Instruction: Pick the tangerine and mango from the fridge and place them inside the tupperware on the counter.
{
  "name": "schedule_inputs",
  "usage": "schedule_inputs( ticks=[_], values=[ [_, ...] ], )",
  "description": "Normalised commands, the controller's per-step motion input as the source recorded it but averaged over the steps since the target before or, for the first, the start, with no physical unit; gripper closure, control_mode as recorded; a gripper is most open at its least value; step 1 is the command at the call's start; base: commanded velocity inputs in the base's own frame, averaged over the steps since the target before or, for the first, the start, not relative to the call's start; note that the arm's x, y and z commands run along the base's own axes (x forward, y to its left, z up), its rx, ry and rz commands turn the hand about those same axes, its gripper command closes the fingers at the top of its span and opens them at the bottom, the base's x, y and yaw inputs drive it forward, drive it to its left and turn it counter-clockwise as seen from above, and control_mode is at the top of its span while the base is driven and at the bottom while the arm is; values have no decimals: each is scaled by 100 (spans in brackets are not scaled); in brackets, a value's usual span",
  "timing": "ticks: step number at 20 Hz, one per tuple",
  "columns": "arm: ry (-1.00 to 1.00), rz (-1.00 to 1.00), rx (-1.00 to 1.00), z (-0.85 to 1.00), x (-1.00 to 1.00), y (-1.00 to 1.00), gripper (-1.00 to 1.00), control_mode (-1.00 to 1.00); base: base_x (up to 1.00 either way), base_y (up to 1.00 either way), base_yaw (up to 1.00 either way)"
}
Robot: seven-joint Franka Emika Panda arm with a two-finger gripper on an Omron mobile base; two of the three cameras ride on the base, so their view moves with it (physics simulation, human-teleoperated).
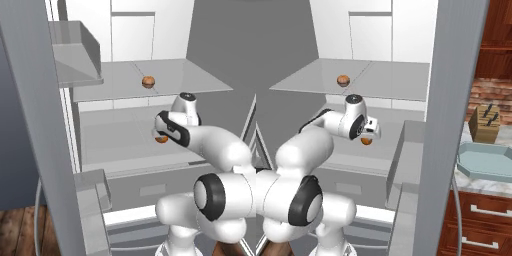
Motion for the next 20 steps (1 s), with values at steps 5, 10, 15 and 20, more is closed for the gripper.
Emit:
schedule_inputs(
  ticks=[5,10,15,20],
  values=[
    [0,0,0,-18,28,0,-100,-100,0,0,0],
    [0,0,0,-17,29,0,-100,-100,0,0,0],
    [0,0,0,-14,27,0,-100,-100,0,0,0],
    [0,0,0,-15,22,0,-100,-100,0,0,0]
  ],
)
